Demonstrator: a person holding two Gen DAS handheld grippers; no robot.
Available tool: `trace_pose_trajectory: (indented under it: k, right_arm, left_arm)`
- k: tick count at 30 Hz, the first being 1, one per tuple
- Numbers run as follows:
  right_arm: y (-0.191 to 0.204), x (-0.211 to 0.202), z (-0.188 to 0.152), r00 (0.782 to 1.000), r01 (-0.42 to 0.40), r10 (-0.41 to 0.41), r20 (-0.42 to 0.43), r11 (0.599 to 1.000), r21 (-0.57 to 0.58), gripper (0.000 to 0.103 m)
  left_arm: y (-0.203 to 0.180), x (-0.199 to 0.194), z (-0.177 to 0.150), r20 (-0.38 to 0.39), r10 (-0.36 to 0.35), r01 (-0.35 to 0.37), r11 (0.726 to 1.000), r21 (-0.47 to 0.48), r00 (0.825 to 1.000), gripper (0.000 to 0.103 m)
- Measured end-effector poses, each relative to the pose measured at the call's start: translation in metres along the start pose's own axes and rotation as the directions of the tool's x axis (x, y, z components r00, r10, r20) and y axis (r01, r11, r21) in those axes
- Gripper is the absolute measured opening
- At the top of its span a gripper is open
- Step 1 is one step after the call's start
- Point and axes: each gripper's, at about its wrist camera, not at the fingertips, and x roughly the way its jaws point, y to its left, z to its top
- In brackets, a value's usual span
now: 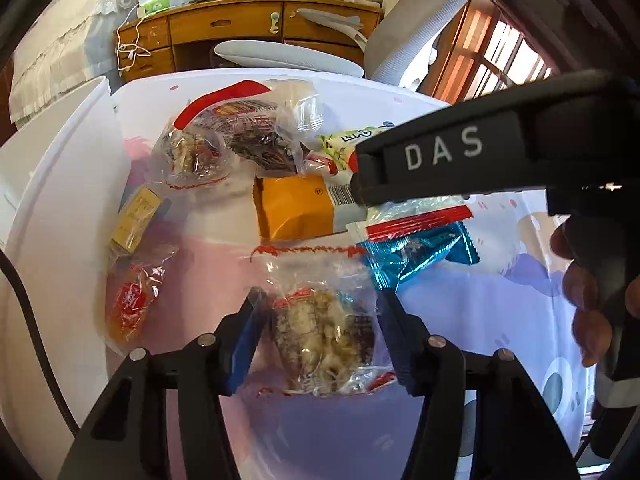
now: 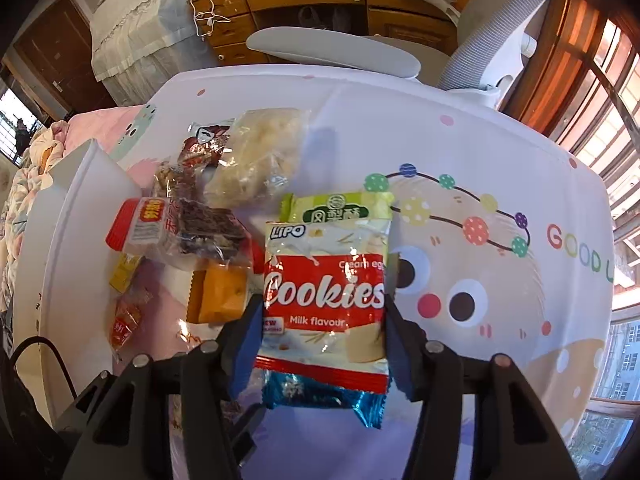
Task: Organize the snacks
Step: 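Grasp the red Cookies pack with the right gripper while the left grasps a clear nut bag, then carry the Cookies pack and nut bag over the white tray with both grippers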
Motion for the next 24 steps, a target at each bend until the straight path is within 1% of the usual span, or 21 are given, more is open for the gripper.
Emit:
trace_pose_trajectory:
  k: [4,6,10,12,15,18,21,24]
  right_arm:
    - [-0.002,-0.005,-0.003,1.0,0.009,-0.009,-0.002,1.0,0.005,0.053]
    - [-0.002,-0.008,-0.006,1.0,0.013,-0.013,-0.003,1.0,-0.004,0.05]
    - [-0.003,-0.013,-0.012,1.0,0.024,-0.024,-0.009,1.0,-0.013,0.048]
    - [-0.004,-0.016,-0.016,1.0,0.026,-0.027,-0.015,1.0,-0.008,0.047]
    - [-0.006,-0.022,-0.023,0.999,0.02,-0.02,-0.026,1.0,-0.007,0.046]
    - [-0.006,-0.031,-0.033,0.999,0.014,-0.015,-0.038,1.0,-0.016,0.046]
    - [-0.008,-0.04,-0.045,0.999,0.005,-0.005,-0.049,1.0,-0.004,0.046]
    - [-0.009,-0.054,-0.059,0.998,-0.01,0.01,-0.056,1.0,0.005,0.046]
  left_arm:
    - [0.001,-0.001,-0.004,-0.004,-0.01,0.01,1.0,-0.012,1.0,0.052]
    - [0.003,-0.002,-0.006,-0.011,-0.013,0.013,1.0,-0.022,1.0,0.052]
    - [0.004,-0.005,-0.01,-0.025,-0.005,0.004,1.0,-0.02,1.0,0.051]
    - [0.003,-0.004,-0.009,-0.04,0.004,-0.005,1.0,-0.018,0.999,0.051]
    - [0.002,-0.009,-0.015,-0.07,-0.002,0.001,1.0,-0.018,0.998,0.051]
    - [-0.003,-0.014,-0.02,-0.104,0.005,-0.005,1.0,-0.002,0.995,0.051]
    - [-0.006,-0.026,-0.027,-0.119,-0.02,0.018,1.0,-0.016,0.993,0.051]
    - [-0.012,-0.044,-0.035,-0.12,-0.016,0.02,1.0,0.025,0.993,0.051]
